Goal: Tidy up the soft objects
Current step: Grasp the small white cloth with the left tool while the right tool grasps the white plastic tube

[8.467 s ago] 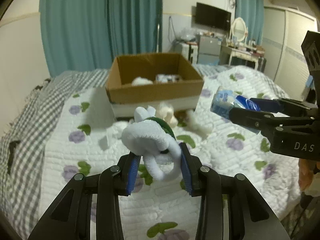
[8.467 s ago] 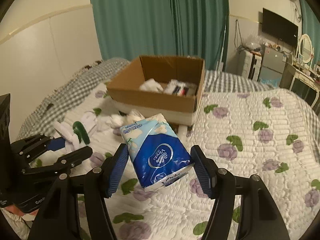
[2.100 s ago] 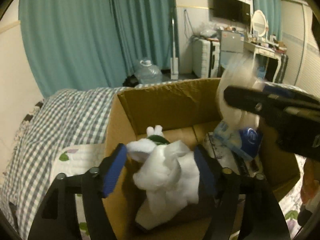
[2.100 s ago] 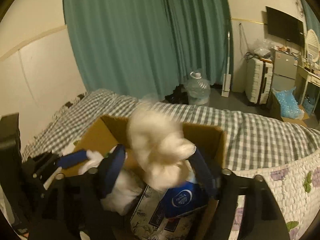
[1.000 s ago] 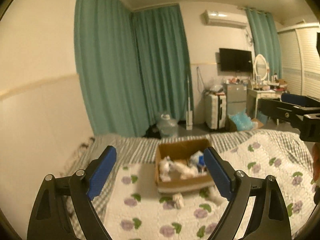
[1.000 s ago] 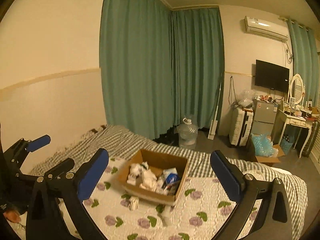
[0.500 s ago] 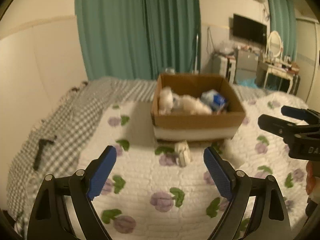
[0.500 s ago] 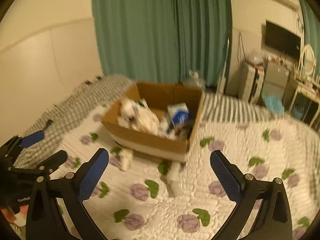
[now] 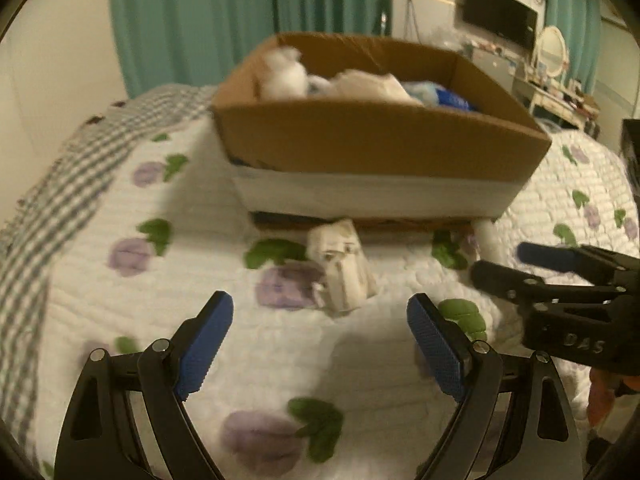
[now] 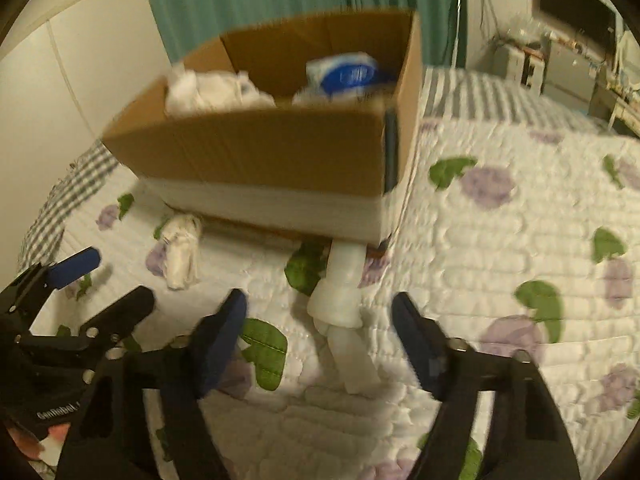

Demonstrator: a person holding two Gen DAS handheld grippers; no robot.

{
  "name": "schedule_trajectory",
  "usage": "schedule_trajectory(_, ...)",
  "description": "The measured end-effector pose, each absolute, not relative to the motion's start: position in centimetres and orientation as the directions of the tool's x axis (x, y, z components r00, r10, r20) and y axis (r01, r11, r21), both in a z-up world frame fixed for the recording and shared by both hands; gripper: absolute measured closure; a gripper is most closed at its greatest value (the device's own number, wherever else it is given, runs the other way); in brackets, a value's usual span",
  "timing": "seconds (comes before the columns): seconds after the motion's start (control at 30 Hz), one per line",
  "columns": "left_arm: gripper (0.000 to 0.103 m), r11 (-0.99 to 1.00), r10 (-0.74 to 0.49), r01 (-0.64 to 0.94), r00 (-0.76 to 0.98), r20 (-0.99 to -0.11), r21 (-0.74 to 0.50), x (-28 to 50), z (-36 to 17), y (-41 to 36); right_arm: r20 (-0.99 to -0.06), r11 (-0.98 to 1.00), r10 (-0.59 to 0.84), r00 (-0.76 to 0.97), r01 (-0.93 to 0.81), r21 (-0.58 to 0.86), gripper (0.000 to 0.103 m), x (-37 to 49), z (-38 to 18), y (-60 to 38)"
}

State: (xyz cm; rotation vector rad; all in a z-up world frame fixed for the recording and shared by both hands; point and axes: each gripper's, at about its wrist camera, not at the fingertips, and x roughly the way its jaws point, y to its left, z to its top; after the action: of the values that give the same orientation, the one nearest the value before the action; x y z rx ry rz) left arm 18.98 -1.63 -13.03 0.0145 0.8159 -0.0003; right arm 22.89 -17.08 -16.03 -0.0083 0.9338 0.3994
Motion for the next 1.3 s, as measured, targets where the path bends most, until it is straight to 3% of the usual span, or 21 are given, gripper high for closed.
schedule_trajectory(0.03, 0.013, 1.0, -0.003, 0.017, 0.681, -0.732, 0.011, 19.4, -13.3, -1.9, -0.792, 0.925, 0.334, 0.511, -0.339, 0.171, 0.047, 23.3, -16.5, -17.0)
schedule_trajectory(0.07, 0.013, 0.999, -0.017, 0.035, 0.676, -0.737, 0.009, 19.7, -13.7, -2.2, -0.798, 0.924, 0.337, 0.5, -0.339, 0.178, 0.058, 23.5, -16.9, -17.0)
schedule_trajectory(0.2, 0.015, 0.997, -0.05, 0.076, 0.66, -0.749, 0.0, 20.9, -14.6, -2.7, -0.803, 0.93, 0.323, 0.501, -0.323, 0.173, 0.072, 23.9, -17.3, -17.2)
schedule_trajectory(0.37, 0.019, 0.996, -0.087, 0.082, 0.648, -0.757, -0.044, 22.9, -15.4, -2.4, -0.799, 0.931, 0.327, 0.505, -0.317, 0.18, 0.073, 24.0, -17.1, -17.6)
schedule_trajectory(0.43, 0.045, 0.995, -0.101, 0.067, 0.643, -0.759, -0.076, 23.6, -15.7, -2.0, -0.799, 0.931, 0.326, 0.506, -0.318, 0.178, 0.073, 24.1, -17.1, -17.4)
schedule_trajectory(0.53, 0.067, 0.995, -0.099, 0.085, 0.639, -0.763, -0.058, 23.9, -16.0, -2.2, -0.795, 0.93, 0.335, 0.506, -0.314, 0.192, 0.073, 24.1, -17.2, -17.6)
schedule_trajectory(0.6, 0.074, 0.993, -0.115, 0.1, 0.638, -0.762, -0.066, 23.5, -15.9, -2.2, -0.79, 0.929, 0.343, 0.508, -0.309, 0.204, 0.074, 23.9, -17.2, -17.8)
schedule_trajectory(0.93, 0.078, 0.991, -0.128, 0.107, 0.619, -0.775, -0.079, 19.2, -14.1, -1.8, -0.768, 0.928, 0.35, 0.536, -0.313, 0.204, 0.075, 21.1, -15.5, -18.6)
schedule_trajectory(1.3, 0.078, 0.99, -0.13, 0.122, 0.684, -0.717, -0.063, 14.9, -8.8, -1.9, -0.708, 0.927, 0.353, 0.611, -0.331, 0.176, 0.075, 15.2, -9.4, -18.6)
